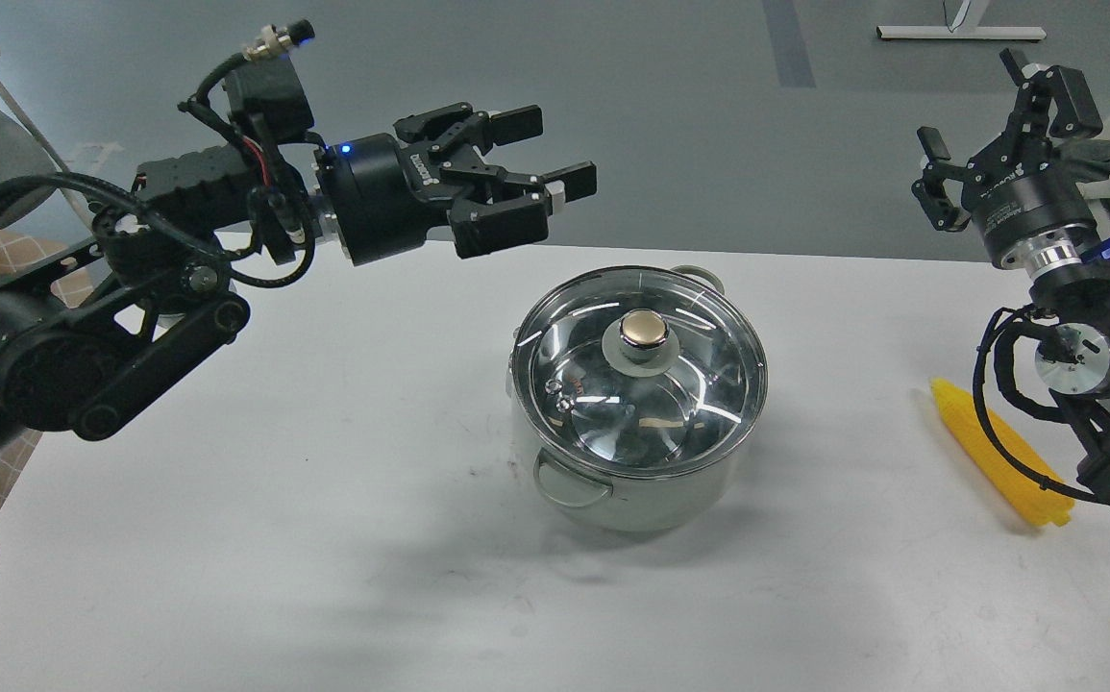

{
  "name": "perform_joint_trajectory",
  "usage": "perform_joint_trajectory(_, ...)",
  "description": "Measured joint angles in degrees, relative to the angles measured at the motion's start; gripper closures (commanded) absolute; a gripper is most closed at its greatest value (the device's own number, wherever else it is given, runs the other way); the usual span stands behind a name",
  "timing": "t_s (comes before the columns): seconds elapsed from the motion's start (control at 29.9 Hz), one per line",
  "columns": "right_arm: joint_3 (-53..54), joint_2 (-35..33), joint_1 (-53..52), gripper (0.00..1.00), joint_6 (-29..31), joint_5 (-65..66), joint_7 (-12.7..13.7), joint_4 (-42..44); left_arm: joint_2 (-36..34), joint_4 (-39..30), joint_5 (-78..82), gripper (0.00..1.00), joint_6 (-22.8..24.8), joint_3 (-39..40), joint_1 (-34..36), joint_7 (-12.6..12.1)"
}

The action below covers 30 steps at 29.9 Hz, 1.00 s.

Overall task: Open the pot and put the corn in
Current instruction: 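Lower the left gripper onto the gold lid knob and grasp it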

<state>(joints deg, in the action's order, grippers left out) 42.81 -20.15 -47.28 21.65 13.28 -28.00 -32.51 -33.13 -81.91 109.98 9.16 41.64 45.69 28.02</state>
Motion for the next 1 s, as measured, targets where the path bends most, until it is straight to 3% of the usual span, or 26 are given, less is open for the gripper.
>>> perform_joint_trajectory(0.23, -0.1, 0.5, 0.2, 0.0, -0.4, 0.1, 0.0, 0.0, 6.7, 3.5, 14.1, 0.02, -2.0, -4.3, 0.7, 0.0)
perform_joint_trajectory(0.54, -0.1, 0.7, 0.8, 0.0, -0.4, 0.1, 0.0, 0.0, 12.4, 8.1, 15.0, 0.02, -2.3, -6.6, 0.8, 0.0)
perform_joint_trajectory(1.0, -0.1, 0.9, 1.0, 0.0, -0.4, 0.1, 0.0, 0.0, 14.9, 12.7, 15.0, 0.03, -2.3, -9.8, 0.0, 0.0)
